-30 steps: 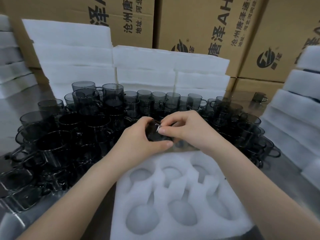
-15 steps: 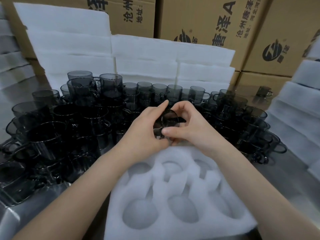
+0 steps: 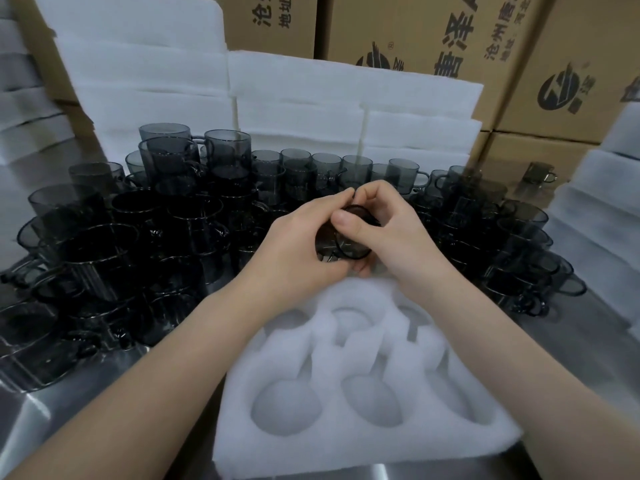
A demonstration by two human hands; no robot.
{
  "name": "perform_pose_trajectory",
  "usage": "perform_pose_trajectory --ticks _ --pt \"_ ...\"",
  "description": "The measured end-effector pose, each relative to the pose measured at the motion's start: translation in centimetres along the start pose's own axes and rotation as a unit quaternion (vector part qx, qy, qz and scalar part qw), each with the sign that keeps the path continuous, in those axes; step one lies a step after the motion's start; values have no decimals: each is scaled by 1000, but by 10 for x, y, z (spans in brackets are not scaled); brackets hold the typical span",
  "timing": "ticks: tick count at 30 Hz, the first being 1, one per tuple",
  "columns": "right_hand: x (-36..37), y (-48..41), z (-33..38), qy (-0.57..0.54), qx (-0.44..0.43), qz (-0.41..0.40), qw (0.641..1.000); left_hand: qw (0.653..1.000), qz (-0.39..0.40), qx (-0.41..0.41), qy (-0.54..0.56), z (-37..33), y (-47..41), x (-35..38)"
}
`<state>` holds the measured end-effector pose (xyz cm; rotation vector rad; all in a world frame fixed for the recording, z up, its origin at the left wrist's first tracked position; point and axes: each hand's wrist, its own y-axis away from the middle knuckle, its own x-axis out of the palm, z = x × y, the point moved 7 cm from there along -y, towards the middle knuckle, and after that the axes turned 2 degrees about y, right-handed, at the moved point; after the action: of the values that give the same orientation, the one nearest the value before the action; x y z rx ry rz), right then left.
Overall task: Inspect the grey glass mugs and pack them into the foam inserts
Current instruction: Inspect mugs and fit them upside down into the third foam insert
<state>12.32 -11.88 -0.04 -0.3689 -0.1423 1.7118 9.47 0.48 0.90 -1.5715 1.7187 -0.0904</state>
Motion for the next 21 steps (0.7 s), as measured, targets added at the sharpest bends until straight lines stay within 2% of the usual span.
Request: perform_pose_trajectory --ticks 8,14,21 --pt "-3 1 -2 -70 21 12 997 1000 -5 -4 20 4 1 0" --pt "-2 -1 -6 -159 57 96 981 1000 -6 -15 12 9 1 0" --pt "2 1 -7 -193 31 176 965 995 -31 -57 79 13 4 -4"
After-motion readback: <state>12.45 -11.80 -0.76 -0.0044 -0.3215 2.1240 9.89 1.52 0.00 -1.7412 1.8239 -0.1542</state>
